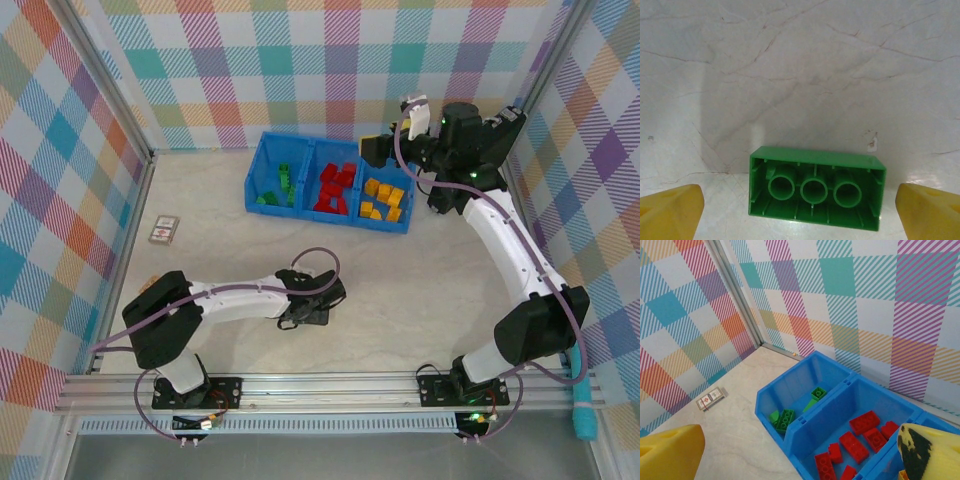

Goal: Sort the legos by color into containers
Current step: Pick up the lego from the middle-left of the table, then place the lego in the container.

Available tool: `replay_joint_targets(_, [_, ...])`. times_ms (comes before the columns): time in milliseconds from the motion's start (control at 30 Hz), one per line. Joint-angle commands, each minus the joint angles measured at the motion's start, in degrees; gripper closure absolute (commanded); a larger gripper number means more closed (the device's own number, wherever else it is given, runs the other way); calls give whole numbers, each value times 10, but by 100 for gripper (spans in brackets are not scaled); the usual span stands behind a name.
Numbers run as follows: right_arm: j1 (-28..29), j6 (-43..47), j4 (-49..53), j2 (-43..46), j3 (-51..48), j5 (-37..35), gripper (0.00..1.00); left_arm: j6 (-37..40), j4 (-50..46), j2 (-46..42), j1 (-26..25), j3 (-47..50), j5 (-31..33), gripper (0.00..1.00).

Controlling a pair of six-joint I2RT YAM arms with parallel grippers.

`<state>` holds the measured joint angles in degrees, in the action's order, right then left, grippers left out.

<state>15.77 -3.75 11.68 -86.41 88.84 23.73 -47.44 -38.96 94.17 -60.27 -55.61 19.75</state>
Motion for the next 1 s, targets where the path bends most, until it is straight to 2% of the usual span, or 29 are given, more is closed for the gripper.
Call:
replay_joint_targets(0, [3,8,-10,10,7,15,1,-22,20,10,-5,11,-3,4])
replay_joint_targets(200, [3,6,-11,5,10,14,1,-23,38,21,-5,16,9,11])
replay_joint_targets(333, [4,7,-10,3,11,15,1,-24,51,26,-5,18,12,25])
replay_joint_targets(467, [5,8,-10,4,10,12,1,-27,46,27,-4,17,11,30])
replay_joint_targets(567, [5,7,-13,4,11,19,1,-19,24,7,1,9,35,33])
replay_joint_targets(667, [5,5,-15,11,8,23,1,25,-7,-22,24,-17,57,34])
replay_joint_targets(767, [4,2,-21,22,-2,18,1,103,-22,-63,68,-59,92,34])
replay_joint_targets(867, [5,-6,-32,30,-10,11,1,208,18,-92,135,-106,108,34])
replay_joint_targets(967, [5,-20,-34,30,-5,10,1,305,106,-88,205,-150,106,34])
